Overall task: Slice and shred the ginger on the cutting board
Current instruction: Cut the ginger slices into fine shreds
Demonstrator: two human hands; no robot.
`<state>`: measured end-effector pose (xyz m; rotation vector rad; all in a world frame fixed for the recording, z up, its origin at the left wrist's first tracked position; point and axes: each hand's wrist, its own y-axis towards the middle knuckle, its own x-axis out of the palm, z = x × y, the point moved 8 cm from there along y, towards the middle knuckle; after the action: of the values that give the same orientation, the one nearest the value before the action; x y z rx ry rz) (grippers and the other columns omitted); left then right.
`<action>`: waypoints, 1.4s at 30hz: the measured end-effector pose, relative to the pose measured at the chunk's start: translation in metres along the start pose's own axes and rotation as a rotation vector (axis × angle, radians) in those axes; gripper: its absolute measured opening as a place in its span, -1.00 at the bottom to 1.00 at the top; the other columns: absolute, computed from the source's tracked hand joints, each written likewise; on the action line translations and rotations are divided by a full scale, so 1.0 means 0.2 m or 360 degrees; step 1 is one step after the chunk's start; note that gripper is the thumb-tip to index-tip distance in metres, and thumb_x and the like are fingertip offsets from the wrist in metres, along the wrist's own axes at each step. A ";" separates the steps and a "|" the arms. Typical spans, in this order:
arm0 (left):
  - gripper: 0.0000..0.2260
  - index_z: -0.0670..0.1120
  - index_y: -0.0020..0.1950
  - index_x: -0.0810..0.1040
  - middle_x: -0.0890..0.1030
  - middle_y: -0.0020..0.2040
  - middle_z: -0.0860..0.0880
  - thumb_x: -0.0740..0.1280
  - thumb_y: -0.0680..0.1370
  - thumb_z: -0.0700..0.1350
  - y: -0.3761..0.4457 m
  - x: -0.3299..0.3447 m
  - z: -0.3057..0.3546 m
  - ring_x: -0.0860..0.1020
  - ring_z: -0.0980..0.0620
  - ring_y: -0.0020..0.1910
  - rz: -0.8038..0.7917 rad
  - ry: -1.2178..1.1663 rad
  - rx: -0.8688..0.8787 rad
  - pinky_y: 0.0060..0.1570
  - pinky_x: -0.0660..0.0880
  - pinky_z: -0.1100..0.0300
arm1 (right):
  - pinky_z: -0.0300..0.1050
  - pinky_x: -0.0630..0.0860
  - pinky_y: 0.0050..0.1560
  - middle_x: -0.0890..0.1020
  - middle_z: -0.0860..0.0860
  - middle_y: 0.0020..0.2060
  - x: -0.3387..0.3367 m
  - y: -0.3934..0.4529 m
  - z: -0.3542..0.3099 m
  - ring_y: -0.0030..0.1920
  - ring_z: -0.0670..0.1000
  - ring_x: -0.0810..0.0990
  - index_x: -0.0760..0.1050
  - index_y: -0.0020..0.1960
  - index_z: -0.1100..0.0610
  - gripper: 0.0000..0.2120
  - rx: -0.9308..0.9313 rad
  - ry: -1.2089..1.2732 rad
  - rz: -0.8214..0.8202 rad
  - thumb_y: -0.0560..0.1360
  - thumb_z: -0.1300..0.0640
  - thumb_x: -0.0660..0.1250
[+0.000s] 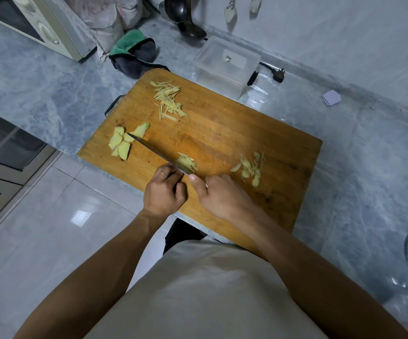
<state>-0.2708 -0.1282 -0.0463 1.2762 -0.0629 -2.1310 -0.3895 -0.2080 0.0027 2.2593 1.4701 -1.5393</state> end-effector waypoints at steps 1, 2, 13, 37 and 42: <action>-0.69 -0.26 -0.04 0.68 0.60 -0.07 -0.19 0.18 0.48 -0.17 0.00 0.00 0.00 0.51 -0.08 0.01 -0.0002 0.0001 0.0004 -0.27 0.52 0.13 | -0.10 0.17 -0.44 0.49 0.13 -0.27 0.00 0.00 0.00 -0.30 0.16 0.47 0.35 -0.32 0.09 -0.41 0.0001 0.0002 -0.0003 0.67 -0.29 -0.04; -0.69 -0.27 -0.04 0.68 0.60 -0.07 -0.19 0.18 0.48 -0.17 0.00 0.00 0.00 0.51 -0.08 0.01 -0.0001 0.0002 0.0006 -0.27 0.52 0.13 | -0.10 0.18 -0.44 0.50 0.12 -0.28 -0.01 -0.01 0.00 -0.31 0.15 0.47 0.36 -0.32 0.10 -0.40 -0.0001 0.0000 -0.0004 0.67 -0.29 -0.04; -0.77 -0.26 -0.15 0.65 0.56 -0.18 -0.19 0.21 0.46 -0.20 0.00 -0.01 0.01 0.47 -0.09 -0.09 0.0030 0.0032 0.0035 -0.31 0.46 0.16 | -0.08 0.30 -0.34 0.49 0.11 -0.31 -0.02 -0.04 -0.02 -0.31 0.17 0.50 0.33 -0.33 0.09 -0.42 -0.0040 -0.0075 0.0016 0.67 -0.29 -0.02; -0.70 -0.25 -0.09 0.68 0.59 -0.10 -0.20 0.18 0.49 -0.16 -0.01 0.01 -0.01 0.57 -0.17 -0.08 -0.0072 0.0049 -0.0015 -0.27 0.50 0.15 | -0.09 0.22 -0.43 0.49 0.10 -0.35 -0.04 -0.05 0.00 -0.36 0.10 0.48 0.37 -0.33 0.13 -0.39 -0.0021 -0.0017 0.0011 0.67 -0.29 -0.01; -0.70 -0.25 -0.09 0.68 0.60 -0.09 -0.20 0.18 0.49 -0.15 -0.01 0.01 -0.02 0.57 -0.16 -0.10 -0.0066 0.0058 -0.0025 -0.29 0.50 0.16 | -0.10 0.20 -0.43 0.49 0.10 -0.32 -0.04 -0.04 0.00 -0.33 0.11 0.48 0.35 -0.33 0.11 -0.40 -0.0014 -0.0018 -0.0009 0.66 -0.29 -0.02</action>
<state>-0.2697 -0.1273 -0.0499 1.3172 -0.0043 -2.1379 -0.3951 -0.2084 0.0125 2.2399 1.4789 -1.5416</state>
